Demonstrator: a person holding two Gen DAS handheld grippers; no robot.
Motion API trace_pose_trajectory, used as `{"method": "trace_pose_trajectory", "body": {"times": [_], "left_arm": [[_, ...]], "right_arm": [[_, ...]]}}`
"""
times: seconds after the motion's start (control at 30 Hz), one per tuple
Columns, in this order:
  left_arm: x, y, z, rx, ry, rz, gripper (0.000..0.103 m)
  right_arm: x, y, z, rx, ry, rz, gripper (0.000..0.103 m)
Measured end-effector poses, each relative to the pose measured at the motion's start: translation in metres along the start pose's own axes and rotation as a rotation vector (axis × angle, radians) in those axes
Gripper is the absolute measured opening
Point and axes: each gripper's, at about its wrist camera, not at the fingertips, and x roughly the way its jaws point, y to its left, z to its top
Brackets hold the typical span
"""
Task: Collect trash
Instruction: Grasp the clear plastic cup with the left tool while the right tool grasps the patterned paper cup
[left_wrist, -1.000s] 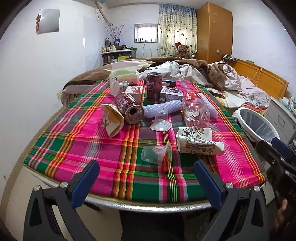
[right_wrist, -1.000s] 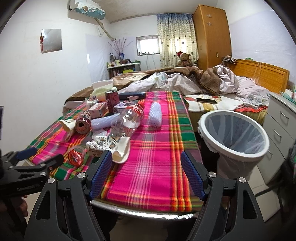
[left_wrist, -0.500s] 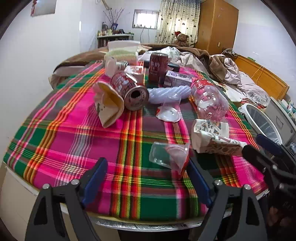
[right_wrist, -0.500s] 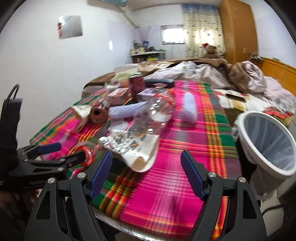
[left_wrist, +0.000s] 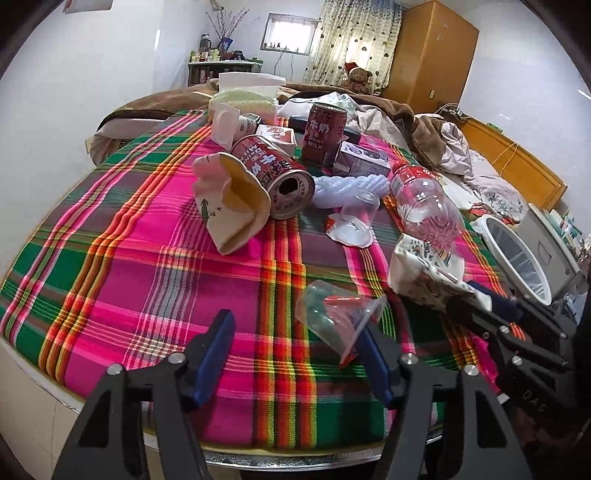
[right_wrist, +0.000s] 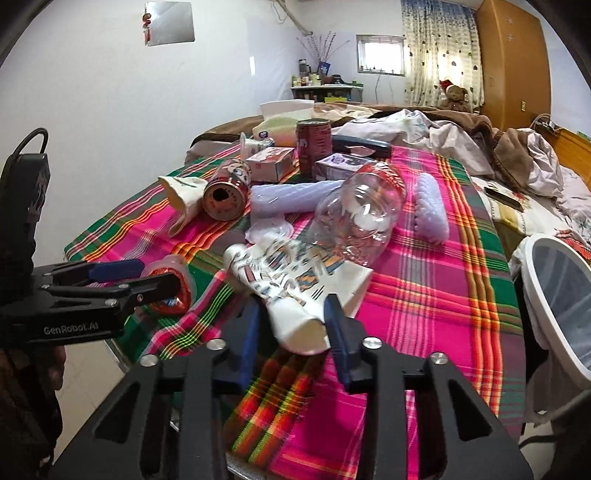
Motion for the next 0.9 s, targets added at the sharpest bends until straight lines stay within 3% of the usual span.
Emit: {"method": "trace_pose_trajectory", "body": {"times": [0.1,0.17,0.27,0.43,0.73,0.8,0.9], "left_arm": [[0.001,0.001,0.000,-0.002,0.002,-0.023,0.051],[0.001,0.000,0.001,-0.007,-0.001,-0.041,0.037],[0.003,-0.001,0.001,-0.015,-0.003,-0.068,0.031],[0.007,-0.006,0.004,-0.011,-0.011,-0.100,0.025],[0.007,-0.017,0.008,0.017,-0.031,-0.123,0.025],[0.010,-0.018,0.008,0.017,-0.020,-0.110,0.025],[0.015,-0.022,0.007,0.036,0.029,-0.151,0.026]], "right_arm": [[0.001,0.002,0.000,-0.003,0.003,0.000,0.029],[0.001,0.004,0.000,-0.002,0.003,0.002,0.028],[0.000,0.007,0.001,-0.002,-0.009,-0.004,0.021],[-0.002,0.006,0.002,0.031,-0.023,0.015,0.021],[-0.007,-0.006,0.003,0.102,-0.066,0.002,0.020],[-0.009,-0.007,0.003,0.109,-0.074,0.003,0.020],[-0.009,-0.008,0.004,0.112,-0.083,-0.003,0.020]]}}
